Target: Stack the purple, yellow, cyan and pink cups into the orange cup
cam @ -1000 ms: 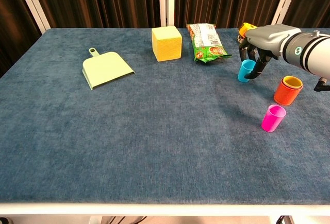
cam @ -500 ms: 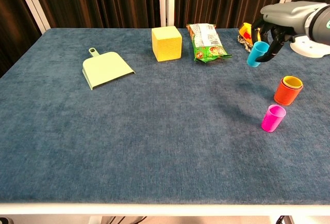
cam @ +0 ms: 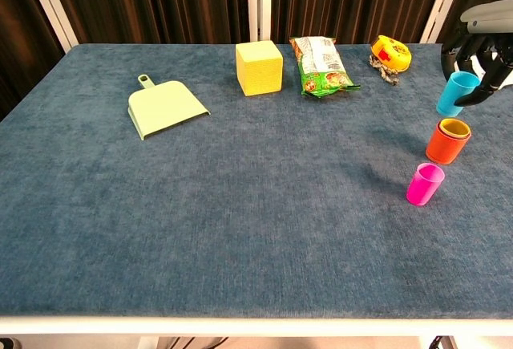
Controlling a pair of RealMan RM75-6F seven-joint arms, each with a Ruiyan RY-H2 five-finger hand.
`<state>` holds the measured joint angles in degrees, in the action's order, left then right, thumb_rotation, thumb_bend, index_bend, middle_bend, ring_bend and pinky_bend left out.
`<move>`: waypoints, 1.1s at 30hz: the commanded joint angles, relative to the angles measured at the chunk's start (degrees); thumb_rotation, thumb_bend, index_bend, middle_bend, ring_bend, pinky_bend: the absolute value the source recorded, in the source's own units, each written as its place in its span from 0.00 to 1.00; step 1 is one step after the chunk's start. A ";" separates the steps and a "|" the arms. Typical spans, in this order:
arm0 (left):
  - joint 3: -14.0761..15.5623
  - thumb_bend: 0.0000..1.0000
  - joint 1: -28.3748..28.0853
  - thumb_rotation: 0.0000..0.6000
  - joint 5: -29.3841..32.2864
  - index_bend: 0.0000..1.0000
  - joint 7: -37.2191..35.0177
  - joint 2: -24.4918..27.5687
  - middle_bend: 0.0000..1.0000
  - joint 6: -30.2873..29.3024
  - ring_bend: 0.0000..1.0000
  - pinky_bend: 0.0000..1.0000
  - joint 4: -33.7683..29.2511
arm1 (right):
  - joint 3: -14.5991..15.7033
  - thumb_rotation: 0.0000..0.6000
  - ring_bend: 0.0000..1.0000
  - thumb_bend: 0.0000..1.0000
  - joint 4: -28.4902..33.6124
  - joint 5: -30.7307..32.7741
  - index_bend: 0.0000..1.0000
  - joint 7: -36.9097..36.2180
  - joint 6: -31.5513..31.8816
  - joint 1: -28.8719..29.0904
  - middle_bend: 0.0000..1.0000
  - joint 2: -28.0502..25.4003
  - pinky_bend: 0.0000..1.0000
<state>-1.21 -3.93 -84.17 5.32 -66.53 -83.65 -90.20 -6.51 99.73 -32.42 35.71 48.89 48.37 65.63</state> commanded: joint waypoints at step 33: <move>-0.15 0.06 -0.32 1.00 0.11 0.04 -0.56 0.25 0.00 0.28 0.00 0.00 0.11 | 5.12 1.00 0.55 0.03 -1.37 0.59 0.31 -1.62 0.67 2.71 0.30 1.37 0.73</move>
<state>-1.37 -4.25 -84.06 4.76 -66.28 -83.37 -90.09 -1.38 98.18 -31.56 34.27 49.35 51.17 67.20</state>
